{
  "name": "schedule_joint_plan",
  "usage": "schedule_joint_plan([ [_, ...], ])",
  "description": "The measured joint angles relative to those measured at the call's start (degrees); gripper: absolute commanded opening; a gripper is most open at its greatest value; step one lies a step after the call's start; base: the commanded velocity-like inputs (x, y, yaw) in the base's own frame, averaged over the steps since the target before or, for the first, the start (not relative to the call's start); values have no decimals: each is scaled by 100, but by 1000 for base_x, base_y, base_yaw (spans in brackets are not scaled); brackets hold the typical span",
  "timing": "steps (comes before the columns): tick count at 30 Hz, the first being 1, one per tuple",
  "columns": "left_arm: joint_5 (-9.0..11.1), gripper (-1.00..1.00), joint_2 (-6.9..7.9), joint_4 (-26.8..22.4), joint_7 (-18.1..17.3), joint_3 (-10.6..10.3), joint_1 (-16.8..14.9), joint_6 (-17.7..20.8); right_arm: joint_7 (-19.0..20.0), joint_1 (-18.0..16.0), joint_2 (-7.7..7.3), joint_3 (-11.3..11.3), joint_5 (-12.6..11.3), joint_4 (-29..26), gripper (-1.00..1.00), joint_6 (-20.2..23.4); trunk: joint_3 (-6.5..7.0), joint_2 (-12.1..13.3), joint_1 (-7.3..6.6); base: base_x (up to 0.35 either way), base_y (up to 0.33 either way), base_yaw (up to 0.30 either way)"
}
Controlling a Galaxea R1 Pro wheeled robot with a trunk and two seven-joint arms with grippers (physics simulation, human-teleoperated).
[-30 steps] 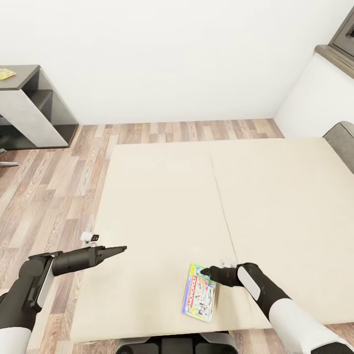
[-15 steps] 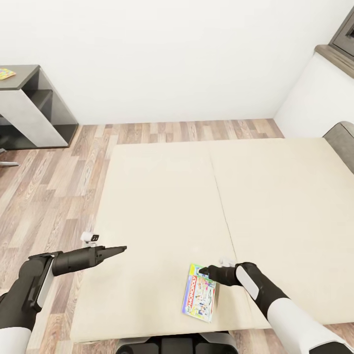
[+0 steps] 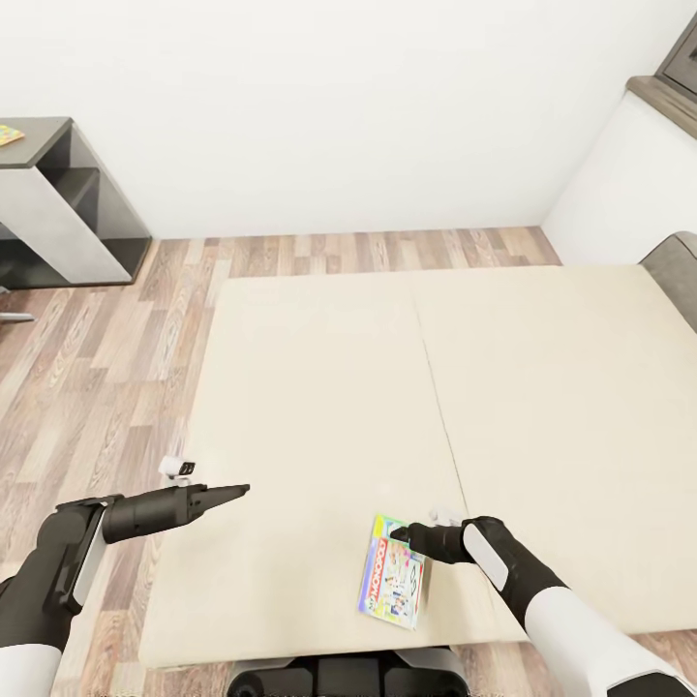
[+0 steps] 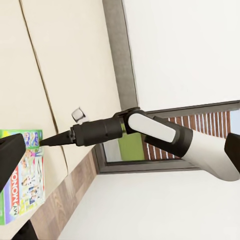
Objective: Put all the toys in the child's room - the three board games (two on the bed and one on the table), the two jigsaw puzzles on the table, and the tennis ball on the table - inside the toy box on the table in the child's room.
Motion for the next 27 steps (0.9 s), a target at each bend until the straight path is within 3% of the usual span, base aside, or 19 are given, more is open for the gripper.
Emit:
schedule_joint_plan([
  [27, 0, 100, 0, 1, 0, -4, 0, 0, 0, 0, -5, 8, 0, 0, 100, -8, -255, 0, 0, 0, 0, 0],
])
